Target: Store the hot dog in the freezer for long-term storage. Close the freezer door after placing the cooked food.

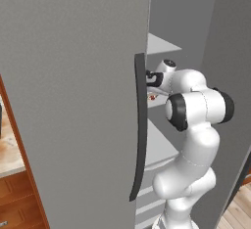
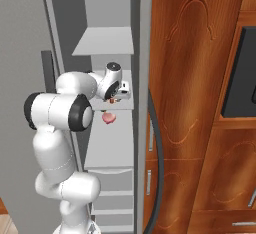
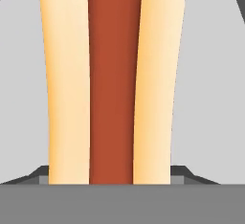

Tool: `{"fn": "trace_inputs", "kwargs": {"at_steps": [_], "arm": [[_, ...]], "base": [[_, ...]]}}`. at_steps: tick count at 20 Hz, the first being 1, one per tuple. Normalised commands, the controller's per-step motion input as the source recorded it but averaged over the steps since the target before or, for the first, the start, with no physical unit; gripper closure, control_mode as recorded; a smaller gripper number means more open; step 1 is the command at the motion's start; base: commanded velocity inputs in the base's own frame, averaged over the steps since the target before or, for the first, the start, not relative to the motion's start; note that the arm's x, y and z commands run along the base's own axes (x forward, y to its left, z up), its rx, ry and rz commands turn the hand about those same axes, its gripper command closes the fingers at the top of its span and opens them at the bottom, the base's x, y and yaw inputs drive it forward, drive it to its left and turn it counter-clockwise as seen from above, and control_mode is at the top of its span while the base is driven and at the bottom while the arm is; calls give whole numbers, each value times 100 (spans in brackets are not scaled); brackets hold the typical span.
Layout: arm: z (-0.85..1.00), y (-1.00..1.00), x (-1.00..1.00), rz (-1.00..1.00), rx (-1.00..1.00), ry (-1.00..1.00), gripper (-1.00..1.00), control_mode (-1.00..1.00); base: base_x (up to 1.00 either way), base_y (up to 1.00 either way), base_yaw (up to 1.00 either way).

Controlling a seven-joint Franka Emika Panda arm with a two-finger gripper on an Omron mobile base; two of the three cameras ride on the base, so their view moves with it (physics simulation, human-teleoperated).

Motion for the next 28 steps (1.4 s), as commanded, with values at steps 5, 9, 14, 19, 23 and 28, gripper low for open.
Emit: {"fn": "trace_inputs", "kwargs": {"at_steps": [5,9,14,19,23,28], "arm": [[-6,0,35,1,0,0,100,-100],[-13,0,38,0,0,0,100,-100],[-12,0,30,0,0,0,-100,-100],[-3,0,22,0,0,0,-100,-100],[0,0,7,0,0,0,-100,-100],[0,0,0,0,0,0,-100,-100]], "base": [[0,0,0],[0,0,0],[0,0,0],[0,0,0],[0,0,0],[0,0,0]]}}
